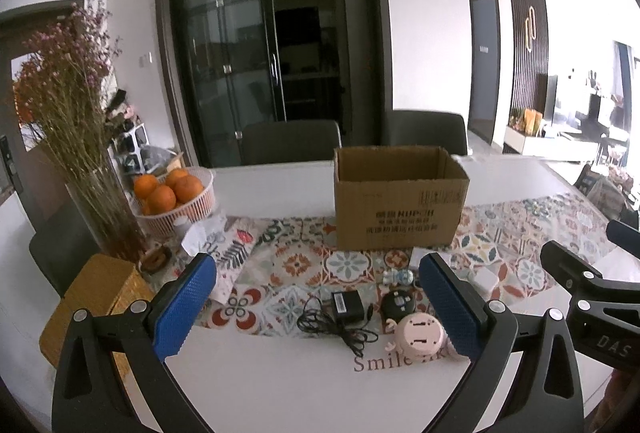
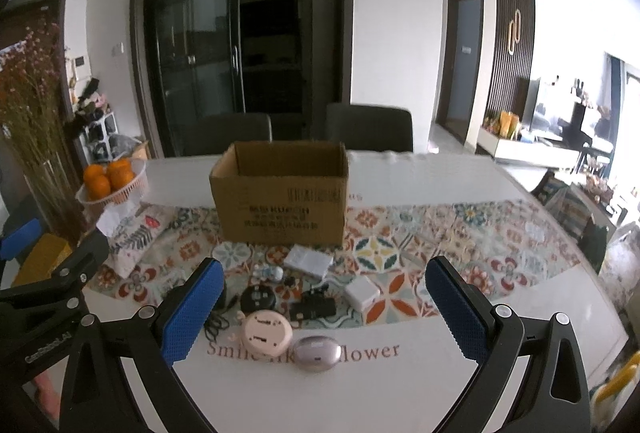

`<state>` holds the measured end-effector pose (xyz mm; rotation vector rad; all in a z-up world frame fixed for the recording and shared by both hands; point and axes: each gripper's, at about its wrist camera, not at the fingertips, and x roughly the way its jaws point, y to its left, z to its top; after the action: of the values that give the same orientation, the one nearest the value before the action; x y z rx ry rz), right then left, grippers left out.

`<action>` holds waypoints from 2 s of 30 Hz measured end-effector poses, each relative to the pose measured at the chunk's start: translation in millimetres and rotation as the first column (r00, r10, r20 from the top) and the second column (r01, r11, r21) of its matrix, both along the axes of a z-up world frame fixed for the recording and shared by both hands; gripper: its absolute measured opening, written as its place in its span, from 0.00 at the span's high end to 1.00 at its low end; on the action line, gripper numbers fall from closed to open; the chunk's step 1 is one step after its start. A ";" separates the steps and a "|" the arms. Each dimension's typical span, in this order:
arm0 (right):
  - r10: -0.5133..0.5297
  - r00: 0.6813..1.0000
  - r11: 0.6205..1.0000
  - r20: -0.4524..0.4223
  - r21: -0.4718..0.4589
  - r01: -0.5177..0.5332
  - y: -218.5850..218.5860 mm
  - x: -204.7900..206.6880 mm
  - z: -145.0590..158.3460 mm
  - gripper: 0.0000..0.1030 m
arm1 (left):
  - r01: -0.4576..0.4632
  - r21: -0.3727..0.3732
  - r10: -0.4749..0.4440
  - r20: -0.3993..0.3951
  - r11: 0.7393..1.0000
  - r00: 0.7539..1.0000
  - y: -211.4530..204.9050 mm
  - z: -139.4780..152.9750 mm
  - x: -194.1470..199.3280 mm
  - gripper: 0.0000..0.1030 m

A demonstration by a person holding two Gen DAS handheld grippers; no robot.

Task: Organize rigid objects
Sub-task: 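Move the left tool down onto the black power adapter and close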

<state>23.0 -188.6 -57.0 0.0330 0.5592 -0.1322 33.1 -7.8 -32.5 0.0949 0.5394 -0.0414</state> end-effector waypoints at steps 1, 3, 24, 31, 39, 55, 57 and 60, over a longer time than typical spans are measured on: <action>0.001 1.000 1.000 -0.013 0.005 -0.001 -1.3 2.7 -4.7 0.01 | 0.002 0.005 -0.002 -0.010 1.000 1.000 -1.5 -2.2 2.4 0.00; 0.006 0.999 1.000 -0.037 0.019 -0.005 -3.8 7.5 -12.8 0.01 | 0.007 0.011 -0.007 -0.034 1.000 0.999 -4.5 -8.7 8.6 0.00; 0.057 0.968 0.991 -0.245 0.129 -0.025 -21.8 79.0 -68.3 0.02 | 0.055 0.001 -0.052 -0.260 0.999 0.964 -25.5 -63.9 82.9 0.16; 0.070 0.957 0.991 -0.280 0.127 -0.035 -23.2 102.2 -83.1 0.04 | 0.050 -0.025 -0.056 -0.344 0.998 0.937 -27.1 -86.7 105.1 0.18; 0.108 0.924 0.985 -0.366 0.166 -0.049 -26.5 124.6 -111.1 0.09 | 0.052 -0.022 -0.056 -0.412 0.998 0.909 -33.2 -113.9 125.3 0.23; 0.125 0.893 0.985 -0.432 0.159 -0.061 -24.7 152.5 -145.6 0.12 | 0.027 -0.037 -0.043 -0.515 0.999 0.856 -32.3 -157.3 150.8 0.31; 0.127 0.888 0.986 -0.443 0.157 -0.062 -24.8 154.5 -149.7 0.12 | 0.026 -0.040 -0.044 -0.527 0.999 0.849 -32.5 -161.9 152.3 0.31; 0.127 0.879 0.985 -0.460 0.165 -0.056 -25.6 157.7 -156.4 0.13 | 0.027 -0.040 -0.045 -0.537 0.999 0.843 -32.8 -167.5 155.2 0.32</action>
<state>180.7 -214.2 -213.4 0.1206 1.0565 -0.0023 188.3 -40.6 -200.1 0.0616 1.1036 -0.1157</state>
